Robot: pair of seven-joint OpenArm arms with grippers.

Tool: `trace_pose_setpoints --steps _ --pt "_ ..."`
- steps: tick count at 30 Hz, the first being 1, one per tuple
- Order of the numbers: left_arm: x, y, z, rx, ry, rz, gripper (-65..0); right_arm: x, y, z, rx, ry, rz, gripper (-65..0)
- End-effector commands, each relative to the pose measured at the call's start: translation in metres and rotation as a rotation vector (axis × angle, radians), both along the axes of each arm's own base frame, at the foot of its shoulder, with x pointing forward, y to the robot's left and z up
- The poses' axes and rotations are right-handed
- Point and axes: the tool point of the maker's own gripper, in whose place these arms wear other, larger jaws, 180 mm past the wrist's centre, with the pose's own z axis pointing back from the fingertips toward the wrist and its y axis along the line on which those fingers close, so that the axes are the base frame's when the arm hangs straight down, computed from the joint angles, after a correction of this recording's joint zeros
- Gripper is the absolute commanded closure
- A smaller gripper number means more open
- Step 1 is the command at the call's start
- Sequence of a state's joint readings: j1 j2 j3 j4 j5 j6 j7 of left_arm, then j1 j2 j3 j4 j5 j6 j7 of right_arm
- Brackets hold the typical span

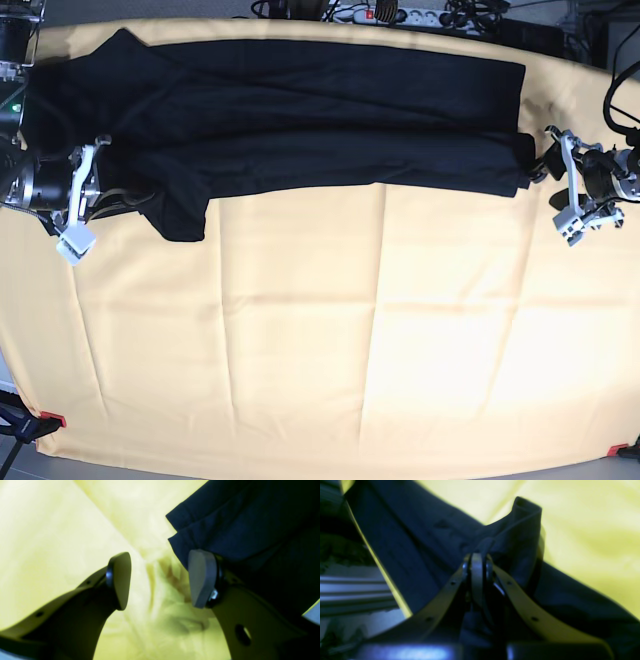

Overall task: Fold the T-shirt properly
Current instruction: 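Move the right gripper to the sleeve end and grasp the shirt corner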

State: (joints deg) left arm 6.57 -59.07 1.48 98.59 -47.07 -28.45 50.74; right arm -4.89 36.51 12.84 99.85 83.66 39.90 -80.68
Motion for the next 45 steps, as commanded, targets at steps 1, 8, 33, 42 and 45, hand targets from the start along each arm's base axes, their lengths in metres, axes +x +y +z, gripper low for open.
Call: trace_pose_setpoints --steps 1,8,33,42,45 --pt "0.009 0.005 0.014 0.011 -0.04 -0.001 -36.9 0.0 -0.004 0.014 -0.007 -0.045 0.005 0.0" --pt "0.009 0.005 0.014 0.011 -0.04 -0.001 -36.9 -0.042 -0.003 0.015 -0.062 -0.042 0.026 0.0" --pt "0.01 0.006 0.013 0.018 -0.041 -0.001 -36.9 -0.115 -0.013 -0.021 -0.115 0.193 0.064 0.0" --pt "0.01 0.006 0.013 0.018 -0.041 -0.001 -36.9 -0.132 -0.027 -0.027 -0.184 0.254 0.093 0.0" --pt "0.009 0.006 0.013 0.019 -0.04 -0.001 -36.9 -0.132 -0.035 -0.033 -0.241 0.257 0.088 0.0"
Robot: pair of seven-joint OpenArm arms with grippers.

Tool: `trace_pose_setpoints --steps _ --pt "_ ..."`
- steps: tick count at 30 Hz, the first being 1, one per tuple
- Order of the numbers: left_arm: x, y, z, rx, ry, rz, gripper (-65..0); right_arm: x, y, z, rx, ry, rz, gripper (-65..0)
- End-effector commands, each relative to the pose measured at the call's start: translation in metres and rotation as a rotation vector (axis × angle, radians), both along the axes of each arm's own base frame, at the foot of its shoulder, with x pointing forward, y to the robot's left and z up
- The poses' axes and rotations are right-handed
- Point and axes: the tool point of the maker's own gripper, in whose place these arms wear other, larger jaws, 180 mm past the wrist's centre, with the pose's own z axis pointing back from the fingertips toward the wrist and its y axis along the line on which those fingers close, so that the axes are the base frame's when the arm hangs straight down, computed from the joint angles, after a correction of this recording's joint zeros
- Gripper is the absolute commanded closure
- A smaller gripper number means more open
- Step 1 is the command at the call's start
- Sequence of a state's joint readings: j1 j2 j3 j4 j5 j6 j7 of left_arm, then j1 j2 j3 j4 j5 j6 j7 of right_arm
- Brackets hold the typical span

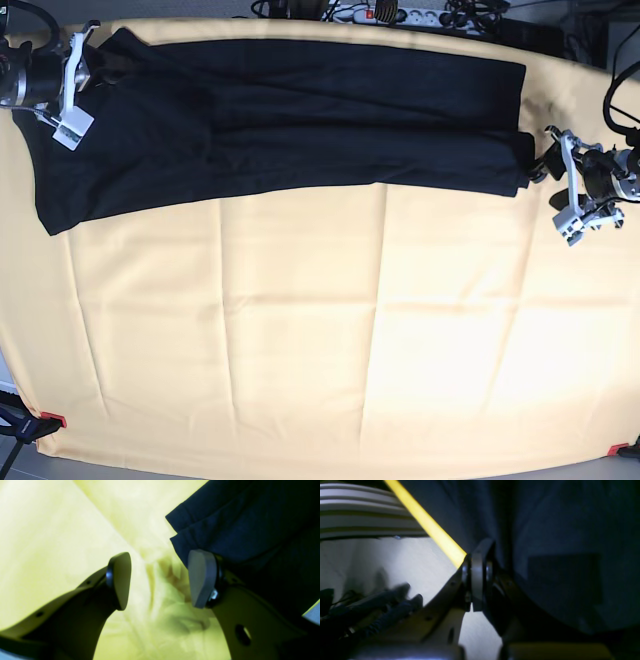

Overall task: Fold the T-shirt properly
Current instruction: 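Move the right gripper to the sleeve end and grasp the shirt corner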

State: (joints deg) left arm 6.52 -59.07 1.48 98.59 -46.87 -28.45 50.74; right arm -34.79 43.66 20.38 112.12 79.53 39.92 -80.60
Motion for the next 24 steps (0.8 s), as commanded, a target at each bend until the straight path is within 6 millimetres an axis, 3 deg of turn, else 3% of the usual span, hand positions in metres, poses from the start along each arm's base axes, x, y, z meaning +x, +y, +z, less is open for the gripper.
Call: trace_pose_setpoints --steps 1,5,9,12,15,17,22,24 --pt "0.009 0.006 0.013 0.015 -0.039 -0.001 -36.9 0.005 -0.003 0.006 -0.012 -0.024 0.01 0.0" --pt "0.009 0.006 0.013 0.016 -0.039 -0.001 -36.9 0.004 -0.023 -0.007 -0.141 -0.021 0.012 0.0" --pt "0.009 0.006 0.013 0.016 -0.038 -0.001 -36.9 0.023 -0.029 -0.01 -0.181 -0.128 -0.034 0.0" --pt "0.008 0.007 0.012 0.022 -0.033 -0.001 -36.9 0.021 -0.03 -0.011 -0.191 -0.122 -0.032 -0.7" --pt "0.008 0.007 0.012 0.023 -0.032 -0.001 -36.9 0.014 -0.03 -0.012 -0.194 -0.081 -0.018 -22.9" --pt "0.008 0.008 0.013 0.026 -0.031 -0.001 -36.9 0.007 -0.022 -0.009 -0.148 -0.043 -0.004 -30.4" --pt "0.008 0.009 0.013 0.029 -0.031 -0.001 -36.9 0.007 0.028 0.026 0.103 -0.081 0.044 -30.3" --pt "0.008 0.009 0.013 0.029 -0.031 -0.001 -36.9 0.01 0.032 0.037 0.094 -0.128 0.071 -30.3"
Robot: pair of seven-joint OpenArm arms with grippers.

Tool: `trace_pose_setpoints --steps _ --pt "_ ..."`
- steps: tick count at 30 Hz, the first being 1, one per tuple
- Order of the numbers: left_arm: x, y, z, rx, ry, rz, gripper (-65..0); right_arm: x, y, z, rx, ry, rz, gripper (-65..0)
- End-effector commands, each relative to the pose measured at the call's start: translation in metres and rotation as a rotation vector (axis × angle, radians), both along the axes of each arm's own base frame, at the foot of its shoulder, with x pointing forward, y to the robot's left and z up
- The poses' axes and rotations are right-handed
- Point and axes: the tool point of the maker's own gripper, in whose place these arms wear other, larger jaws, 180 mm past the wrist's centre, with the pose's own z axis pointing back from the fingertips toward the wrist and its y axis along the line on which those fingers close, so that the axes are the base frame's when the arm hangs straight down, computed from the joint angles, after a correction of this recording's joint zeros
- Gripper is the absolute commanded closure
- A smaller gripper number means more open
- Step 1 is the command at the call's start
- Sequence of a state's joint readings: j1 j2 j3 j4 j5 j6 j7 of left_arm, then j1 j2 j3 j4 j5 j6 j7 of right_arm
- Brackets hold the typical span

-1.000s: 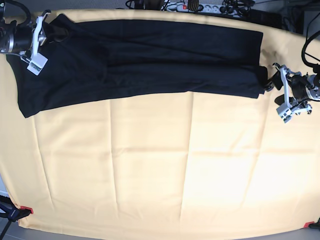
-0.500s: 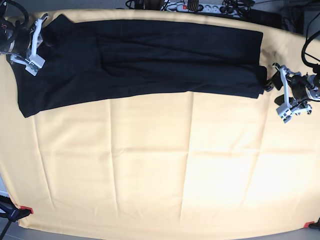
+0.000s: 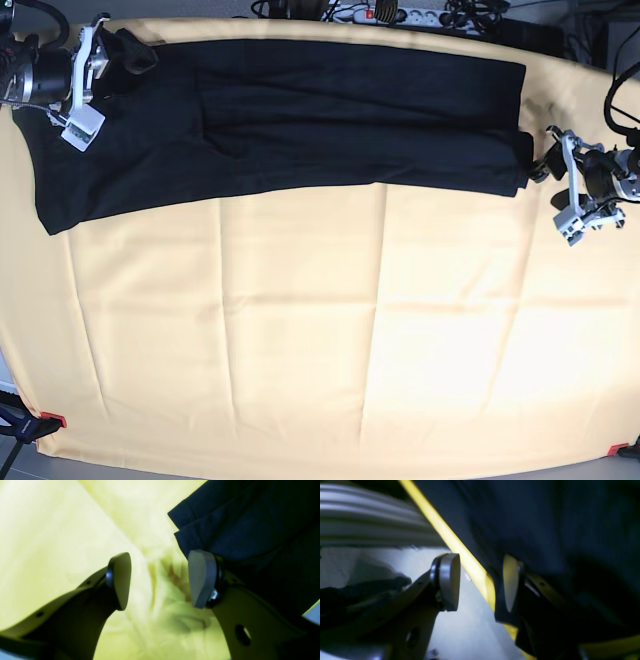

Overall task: Fold the T-shirt properly
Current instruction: 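Move the right gripper to the sleeve end and grasp the shirt corner, then move the left gripper to the opposite shirt end and grasp it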

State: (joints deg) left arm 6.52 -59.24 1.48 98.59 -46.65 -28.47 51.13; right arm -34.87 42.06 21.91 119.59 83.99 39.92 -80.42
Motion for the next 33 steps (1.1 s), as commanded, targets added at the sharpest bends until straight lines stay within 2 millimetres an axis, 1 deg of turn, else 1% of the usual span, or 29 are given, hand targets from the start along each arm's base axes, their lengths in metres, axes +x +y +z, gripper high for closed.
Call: trace_pose_setpoints --steps 1,4,5,6,7,9,10,13,16,18,20,23,25,27,30,33 --pt "0.009 0.006 0.013 0.017 -0.035 0.0 -36.9 0.007 0.0 0.013 -0.007 -0.05 0.017 -30.3" --pt "0.009 0.006 0.013 0.017 -0.035 0.0 -36.9 0.015 -0.001 0.03 -0.036 -0.139 0.029 -30.1" --pt "0.009 0.006 0.013 0.017 -0.035 0.0 -36.9 0.018 -0.002 0.034 -0.045 -0.16 0.024 -28.9" --pt "0.009 0.006 0.013 0.017 -0.035 0.0 -36.9 0.02 -0.004 0.037 -0.047 -0.176 0.01 -25.3" --pt "0.009 0.006 0.013 0.017 -0.036 0.0 -36.9 0.025 -0.001 0.04 -0.018 -0.201 -0.016 -19.1" --pt "0.009 0.006 0.013 0.015 -0.036 0.0 -36.9 0.038 -0.006 0.037 -0.036 -0.27 -0.095 -2.1" --pt "0.009 0.005 0.014 0.011 -0.036 0.0 -36.9 0.044 -0.007 0.034 -0.034 -0.299 -0.139 0.0" --pt "0.011 -0.002 0.017 -0.037 -0.046 0.002 -36.9 0.058 -0.018 0.021 -0.02 -0.349 -0.278 0.0" --pt "0.012 -0.005 0.02 -0.054 -0.05 -0.001 -36.9 0.063 -0.044 -0.005 -0.084 -0.323 -0.377 0.0" --pt "0.018 -0.005 0.025 -0.055 -0.069 0.0 -36.9 0.067 -0.06 -0.02 -0.101 -0.292 -0.432 0.0" --pt "0.026 -0.005 0.031 -0.06 -0.093 0.014 -36.9 0.072 -0.072 -0.031 -0.083 -0.263 -0.49 0.0" --pt "0.035 -0.007 0.042 -0.078 -0.122 0.023 -36.9 0.073 -0.086 -0.049 -0.068 -0.21 -0.558 0.0" --pt "0.041 -0.008 0.047 -0.08 -0.142 0.024 -36.9 0.071 -0.093 -0.06 -0.062 -0.175 -0.592 0.0" --pt "0.047 -0.006 0.052 -0.078 -0.163 0.045 -36.9 0.068 -0.097 -0.066 -0.059 -0.154 -0.611 0.0" --pt "0.056 -0.003 0.061 -0.079 -0.195 0.069 -36.9 0.067 -0.098 -0.068 -0.06 -0.147 -0.615 0.0" --pt "0.067 0.002 0.069 -0.094 -0.236 0.15 -36.9 0.066 -0.098 -0.068 -0.06 -0.145 -0.615 0.0"
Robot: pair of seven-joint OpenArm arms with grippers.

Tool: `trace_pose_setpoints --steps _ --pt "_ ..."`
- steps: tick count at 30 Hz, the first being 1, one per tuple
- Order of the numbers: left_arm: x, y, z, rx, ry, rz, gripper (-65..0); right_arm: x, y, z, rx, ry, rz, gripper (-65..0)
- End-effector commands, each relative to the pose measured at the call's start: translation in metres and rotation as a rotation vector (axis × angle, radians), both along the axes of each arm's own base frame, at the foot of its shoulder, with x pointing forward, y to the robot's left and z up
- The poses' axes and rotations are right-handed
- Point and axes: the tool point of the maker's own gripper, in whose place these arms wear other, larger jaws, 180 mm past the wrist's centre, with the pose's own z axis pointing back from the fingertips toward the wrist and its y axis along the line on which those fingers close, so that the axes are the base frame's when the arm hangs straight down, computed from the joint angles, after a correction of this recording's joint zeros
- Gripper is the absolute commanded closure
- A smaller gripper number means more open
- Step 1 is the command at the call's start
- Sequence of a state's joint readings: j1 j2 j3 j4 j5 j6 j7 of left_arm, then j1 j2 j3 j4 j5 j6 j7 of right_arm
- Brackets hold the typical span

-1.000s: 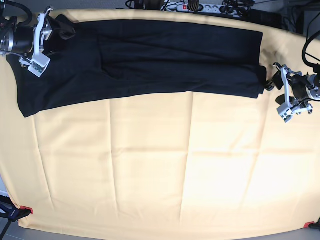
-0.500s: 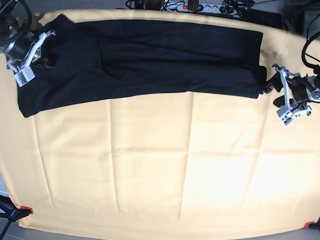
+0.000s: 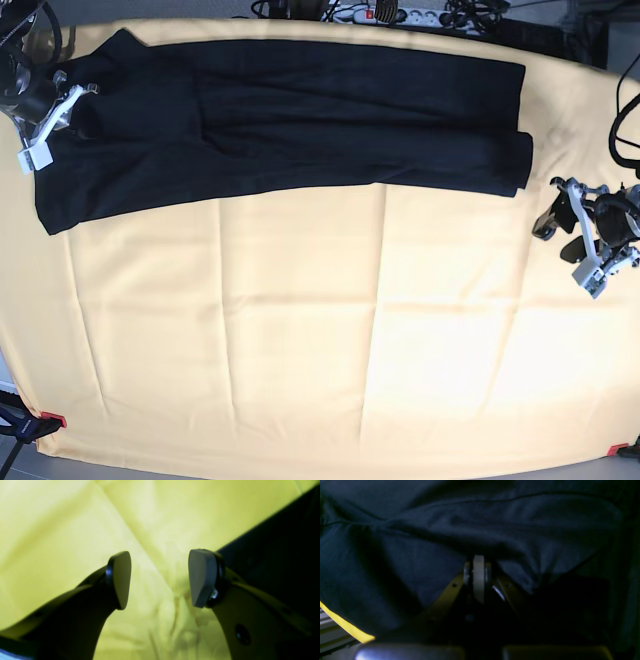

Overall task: Fold the T-shirt properly
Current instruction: 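Move the left gripper to the opposite shirt end and grasp it, then pull both shirt ends apart to straighten the folded strip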

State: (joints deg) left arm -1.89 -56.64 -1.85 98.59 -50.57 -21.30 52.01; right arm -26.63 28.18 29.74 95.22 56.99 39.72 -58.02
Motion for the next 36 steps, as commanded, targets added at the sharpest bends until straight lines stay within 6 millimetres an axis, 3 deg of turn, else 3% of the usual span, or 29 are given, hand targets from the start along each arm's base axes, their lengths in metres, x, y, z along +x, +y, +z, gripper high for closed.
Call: trace_pose_setpoints --steps 1,4,9,15,21,29,36 --pt "0.011 0.006 0.018 -0.009 -0.057 0.033 -36.9 0.003 -0.005 0.007 -0.019 -0.019 0.008 0.0" --pt "0.009 0.011 0.014 -0.076 -0.057 0.132 -36.9 0.003 -0.004 0.006 -0.014 -0.019 0.006 0.0" --pt "-0.027 0.006 -0.004 -0.243 0.027 0.181 -36.9 0.001 0.002 0.002 0.005 -0.014 -0.004 0.0" --pt "-0.058 0.017 -0.017 -0.376 0.045 0.317 -36.9 -0.003 0.003 -0.001 0.004 0.003 -0.002 0.0" --pt "-0.096 -0.011 -0.052 -0.509 0.132 0.358 -36.9 -0.001 0.002 0.0 0.003 -0.001 0.0 0.0" --pt "-0.108 -0.029 -0.073 -0.562 0.154 0.411 -36.9 -0.001 0.005 0.002 0.025 -0.003 0.0 0.0" --pt "-0.107 -0.015 -0.081 -0.473 0.138 0.442 -36.9 -0.002 0.006 0.002 0.026 0.0 0.002 0.0"
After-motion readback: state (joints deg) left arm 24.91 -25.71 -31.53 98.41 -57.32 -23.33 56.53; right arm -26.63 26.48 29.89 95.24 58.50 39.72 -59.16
